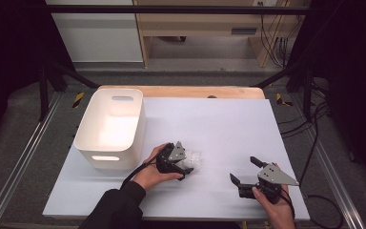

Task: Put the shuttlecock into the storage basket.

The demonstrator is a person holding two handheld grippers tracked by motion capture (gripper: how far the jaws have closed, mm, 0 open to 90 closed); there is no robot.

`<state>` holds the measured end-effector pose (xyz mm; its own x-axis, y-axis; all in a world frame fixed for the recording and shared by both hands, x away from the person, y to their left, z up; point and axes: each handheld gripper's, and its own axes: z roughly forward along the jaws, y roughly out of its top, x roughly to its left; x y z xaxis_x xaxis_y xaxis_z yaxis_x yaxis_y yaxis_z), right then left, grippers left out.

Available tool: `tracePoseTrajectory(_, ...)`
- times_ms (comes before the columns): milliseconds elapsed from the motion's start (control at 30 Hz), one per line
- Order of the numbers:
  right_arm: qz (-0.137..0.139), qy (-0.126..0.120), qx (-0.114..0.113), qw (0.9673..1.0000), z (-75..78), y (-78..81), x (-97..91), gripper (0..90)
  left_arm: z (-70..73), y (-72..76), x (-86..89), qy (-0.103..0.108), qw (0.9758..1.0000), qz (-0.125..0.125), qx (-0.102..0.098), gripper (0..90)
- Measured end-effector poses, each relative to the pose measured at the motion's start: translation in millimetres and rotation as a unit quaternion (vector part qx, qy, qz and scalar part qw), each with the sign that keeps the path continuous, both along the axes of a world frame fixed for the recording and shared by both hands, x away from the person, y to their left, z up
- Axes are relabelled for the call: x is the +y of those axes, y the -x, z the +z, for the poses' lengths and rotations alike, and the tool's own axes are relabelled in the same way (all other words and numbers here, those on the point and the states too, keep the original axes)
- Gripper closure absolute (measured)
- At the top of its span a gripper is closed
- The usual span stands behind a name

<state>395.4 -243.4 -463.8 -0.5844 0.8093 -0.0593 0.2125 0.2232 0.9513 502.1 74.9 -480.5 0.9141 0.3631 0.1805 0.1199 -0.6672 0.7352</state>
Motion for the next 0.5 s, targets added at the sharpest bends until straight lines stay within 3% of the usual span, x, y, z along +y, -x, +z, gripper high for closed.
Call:
tracePoseTrajectory(233, 0.001, 0.000, 0.000, 1.0000, 0.0, 0.0, 0.2, 6.3, 0.2, -0.4, -1.3, 0.001, 1.0000, 0.003, -0.002, 25.5)
tracePoseTrajectory(500, 0.002, 0.000, 0.000, 1.0000, 0.0, 0.0, 0.7, 6.3, -0.1, 0.2, -4.4, -0.004, 0.9999, 0.004, -0.012, 36.8)
